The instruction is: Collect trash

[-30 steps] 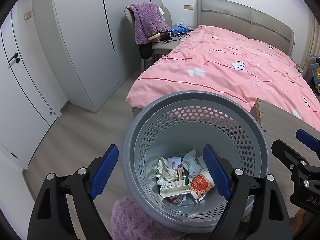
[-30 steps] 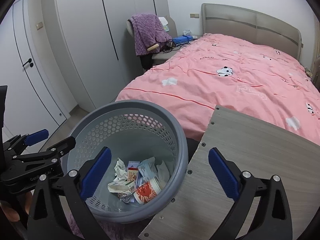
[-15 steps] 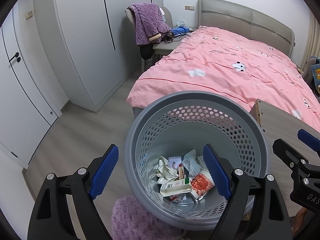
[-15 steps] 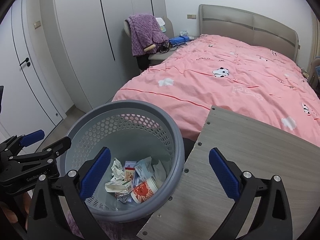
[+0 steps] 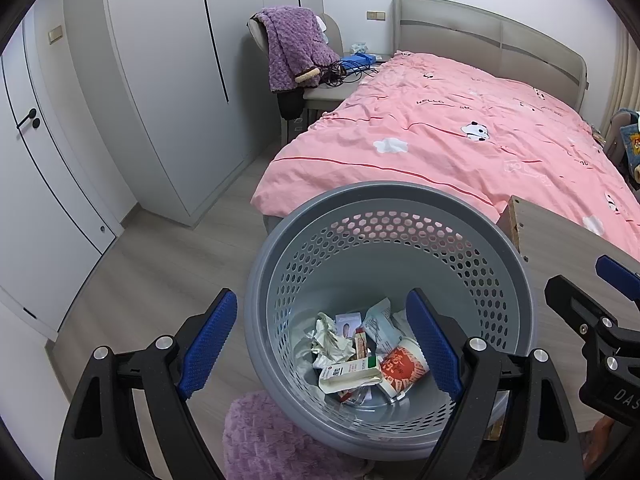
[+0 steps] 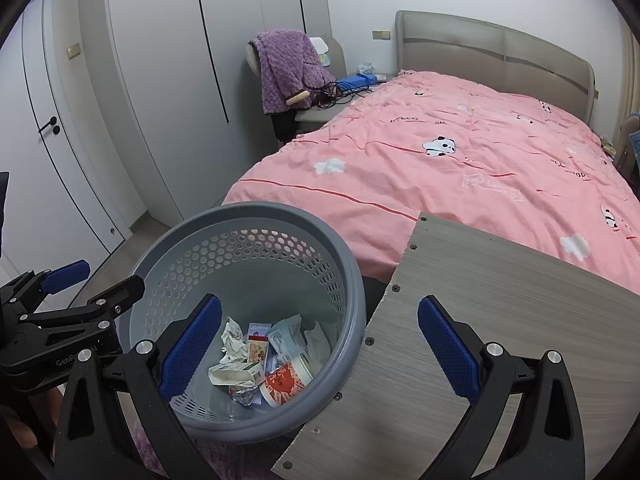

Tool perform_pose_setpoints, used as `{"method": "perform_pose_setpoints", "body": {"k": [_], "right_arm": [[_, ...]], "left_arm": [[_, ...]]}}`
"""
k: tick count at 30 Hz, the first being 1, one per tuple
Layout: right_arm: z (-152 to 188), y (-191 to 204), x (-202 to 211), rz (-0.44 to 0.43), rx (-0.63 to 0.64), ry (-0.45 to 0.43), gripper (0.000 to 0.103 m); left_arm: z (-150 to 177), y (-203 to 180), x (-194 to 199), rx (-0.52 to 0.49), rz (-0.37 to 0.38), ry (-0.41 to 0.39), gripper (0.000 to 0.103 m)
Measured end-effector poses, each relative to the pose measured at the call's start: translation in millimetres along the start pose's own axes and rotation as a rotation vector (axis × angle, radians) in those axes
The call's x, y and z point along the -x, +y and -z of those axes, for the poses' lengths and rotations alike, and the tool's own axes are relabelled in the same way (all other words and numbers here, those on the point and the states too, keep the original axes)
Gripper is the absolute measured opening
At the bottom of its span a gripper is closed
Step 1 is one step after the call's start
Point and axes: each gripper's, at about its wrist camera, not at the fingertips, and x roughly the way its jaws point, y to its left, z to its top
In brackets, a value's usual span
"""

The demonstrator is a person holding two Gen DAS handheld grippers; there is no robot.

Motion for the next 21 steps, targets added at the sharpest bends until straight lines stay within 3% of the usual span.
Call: {"method": "perform_pose_setpoints", "body": {"k": [21], "right_arm": [[0.2,1.2,-0.4,0.000,-0.003,0.000,0.097]], "left_arm": [[1.1,-1.1,1.4,0.000,-0.011,-0.007,0.083]]}}
